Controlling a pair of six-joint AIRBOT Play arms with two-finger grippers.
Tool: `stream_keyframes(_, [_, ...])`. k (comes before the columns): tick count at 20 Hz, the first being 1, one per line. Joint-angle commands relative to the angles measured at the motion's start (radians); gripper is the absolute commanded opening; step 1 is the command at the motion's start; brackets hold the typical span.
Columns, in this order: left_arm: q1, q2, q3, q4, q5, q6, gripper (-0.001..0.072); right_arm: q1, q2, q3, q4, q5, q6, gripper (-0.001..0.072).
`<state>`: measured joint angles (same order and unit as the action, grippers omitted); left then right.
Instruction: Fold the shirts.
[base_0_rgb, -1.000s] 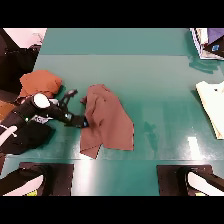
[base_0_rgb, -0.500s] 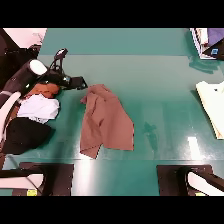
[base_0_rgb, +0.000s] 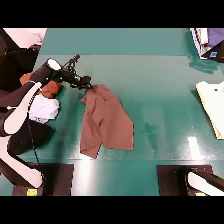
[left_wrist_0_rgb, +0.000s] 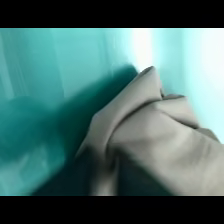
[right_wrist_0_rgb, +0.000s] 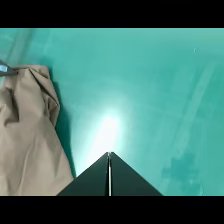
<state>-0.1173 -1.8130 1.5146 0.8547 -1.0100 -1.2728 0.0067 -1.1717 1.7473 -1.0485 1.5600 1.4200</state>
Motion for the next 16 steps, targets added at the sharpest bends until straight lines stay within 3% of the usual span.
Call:
stream_keyframes(1, [0.002, -0.017, 0.024, -0.016, -0.018, 0.031, 0.0027, 0.001, -0.022, -0.038, 0.008, 0.094, 0.0, 0.0015])
stream_keyframes(4, [0.028, 0.019, 0.113, 0.052, -0.089, 0.032, 0.0026, 0.05, -0.018, -0.273, 0.01, 0.076, 0.0, 0.0021])
stream_keyframes(5, [0.038, 0.043, 0.14, 0.078, -0.107, 0.031, 0.0027, 0.08, -0.014, -0.394, 0.011, 0.034, 0.0, 0.0161])
stream_keyframes(6, [0.051, 0.074, 0.156, 0.09, -0.123, 0.033, 0.0027, 0.12, -0.016, -0.525, 0.021, -0.039, 0.0, 0.0451])
stream_keyframes(7, [0.061, 0.097, 0.165, 0.089, -0.129, 0.033, 0.0027, 0.158, -0.024, -0.646, 0.068, -0.131, -0.002, 0.053])
stream_keyframes(9, [0.071, 0.132, 0.168, 0.093, -0.133, 0.037, 0.0028, 0.236, -0.079, -0.849, 0.235, -0.311, -0.091, 0.0529])
stream_keyframes(12, [0.07, 0.137, 0.165, 0.093, -0.159, 0.046, 0.0028, 0.321, -0.215, -0.962, 0.439, -0.423, -0.211, 0.0527])
stream_keyframes(16, [0.07, 0.137, 0.165, 0.093, -0.161, 0.045, 0.0028, 0.412, -0.361, -0.904, 0.462, -0.429, -0.232, 0.0503])
